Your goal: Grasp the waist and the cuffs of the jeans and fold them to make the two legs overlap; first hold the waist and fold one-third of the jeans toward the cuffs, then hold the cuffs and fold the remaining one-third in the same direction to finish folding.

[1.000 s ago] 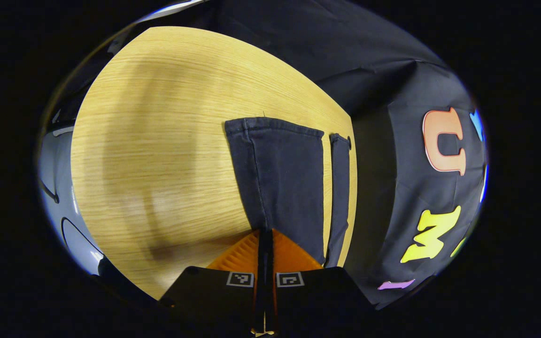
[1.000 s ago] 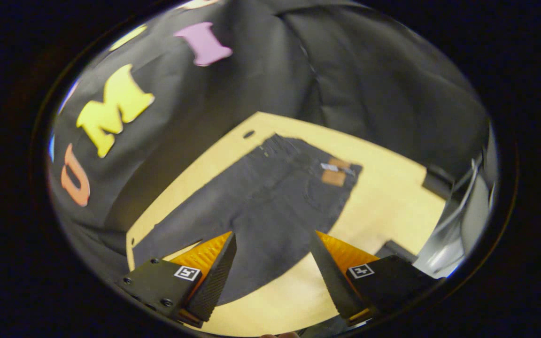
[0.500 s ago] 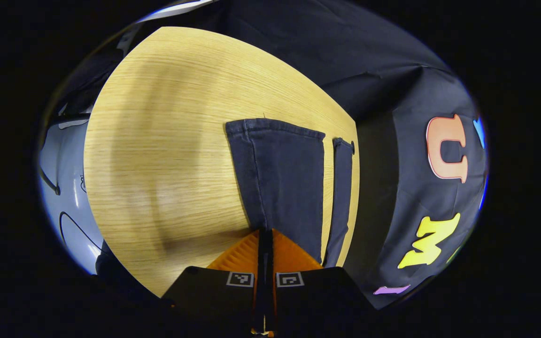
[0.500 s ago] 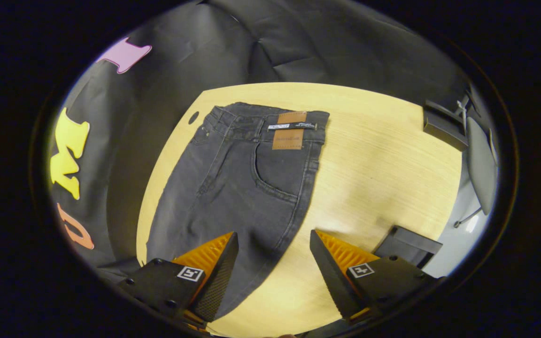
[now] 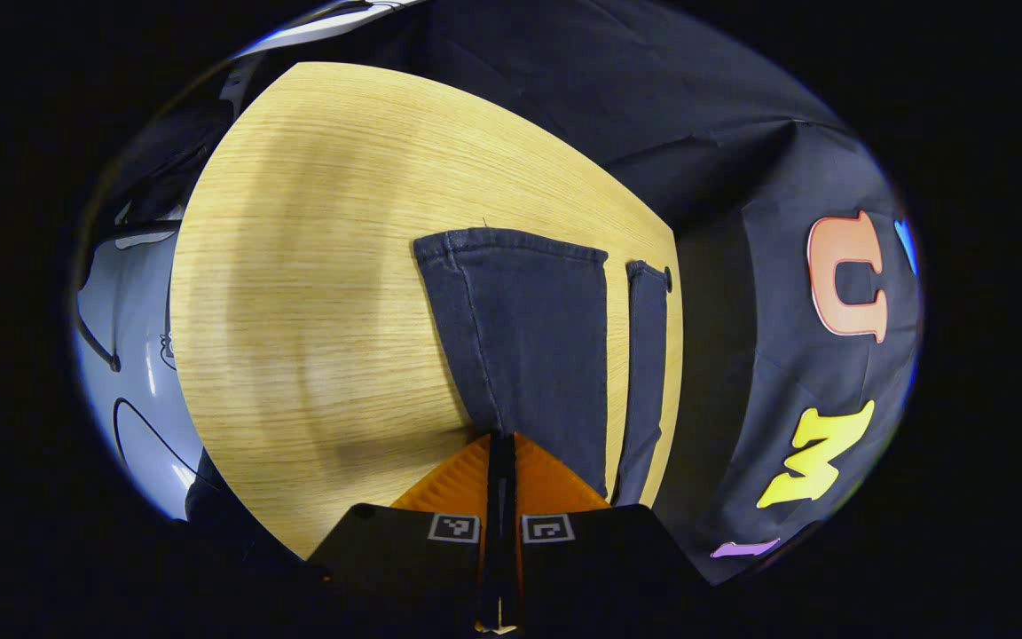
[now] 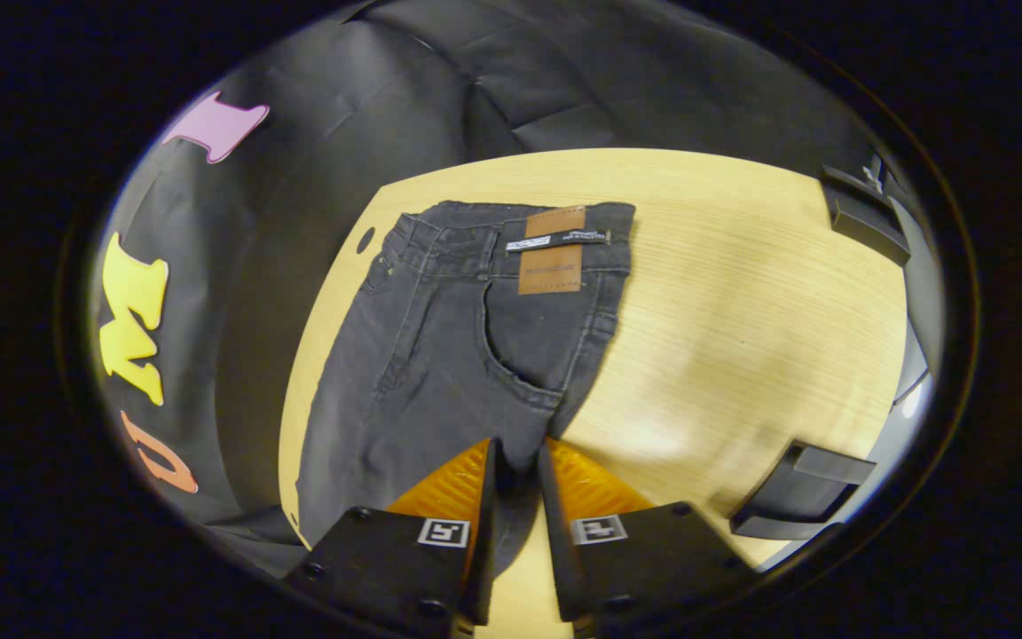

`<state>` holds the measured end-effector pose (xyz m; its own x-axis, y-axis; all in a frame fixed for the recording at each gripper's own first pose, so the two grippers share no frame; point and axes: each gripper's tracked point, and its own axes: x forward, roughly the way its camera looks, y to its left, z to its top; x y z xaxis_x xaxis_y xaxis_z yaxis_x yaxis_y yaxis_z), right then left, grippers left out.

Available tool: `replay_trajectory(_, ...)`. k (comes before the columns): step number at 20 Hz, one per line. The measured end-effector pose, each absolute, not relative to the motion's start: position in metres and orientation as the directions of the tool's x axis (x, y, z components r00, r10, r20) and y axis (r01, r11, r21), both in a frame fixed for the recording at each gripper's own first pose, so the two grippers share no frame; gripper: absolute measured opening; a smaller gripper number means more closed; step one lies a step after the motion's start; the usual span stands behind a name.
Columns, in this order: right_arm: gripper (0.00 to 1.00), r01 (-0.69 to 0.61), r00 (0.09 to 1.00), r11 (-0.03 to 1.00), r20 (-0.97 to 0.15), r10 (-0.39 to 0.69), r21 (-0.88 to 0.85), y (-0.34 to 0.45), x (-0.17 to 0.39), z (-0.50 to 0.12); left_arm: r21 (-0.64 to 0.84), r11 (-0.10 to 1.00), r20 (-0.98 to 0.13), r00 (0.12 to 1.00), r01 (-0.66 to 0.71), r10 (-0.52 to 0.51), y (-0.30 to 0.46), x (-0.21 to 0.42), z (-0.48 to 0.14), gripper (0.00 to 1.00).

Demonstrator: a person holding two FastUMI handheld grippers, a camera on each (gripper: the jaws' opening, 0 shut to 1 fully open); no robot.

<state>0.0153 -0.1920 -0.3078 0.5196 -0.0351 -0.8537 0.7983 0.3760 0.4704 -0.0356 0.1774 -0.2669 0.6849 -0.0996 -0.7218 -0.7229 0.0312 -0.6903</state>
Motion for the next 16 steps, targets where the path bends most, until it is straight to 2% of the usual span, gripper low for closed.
replay_trajectory(1, 0.04, 0.799, 0.525, 0.365, -0.850, -0.035, 0.478, -0.191, 0.015, -0.308, -0.691, 0.028, -0.721, 0.686, -0.722, -0.100, 0.178, -0.035, -0.266, 0.04)
replay_trajectory(2, 0.07, 0.797, 0.525, 0.370, -0.851, -0.034, 0.477, -0.193, 0.017, -0.310, -0.695, 0.026, -0.717, 0.690, -0.719, -0.100, 0.177, -0.035, -0.264, 0.04)
replay_trajectory(8, 0.07, 0.733, 0.598, 0.422, -0.801, -0.025, 0.534, -0.192, 0.027, -0.276, -0.744, 0.017, -0.667, 0.739, -0.668, -0.095, 0.182, -0.015, -0.239, 0.04)
replay_trajectory(12, 0.07, 0.670, 0.676, 0.427, -0.737, -0.011, 0.608, -0.190, 0.057, -0.233, -0.785, -0.002, -0.617, 0.782, -0.620, -0.087, 0.190, 0.010, -0.211, 0.04)
replay_trajectory(16, 0.07, 0.599, 0.737, 0.462, -0.676, 0.003, 0.655, -0.187, 0.091, -0.198, -0.812, 0.049, -0.583, 0.808, -0.581, -0.079, 0.193, 0.037, -0.192, 0.04)
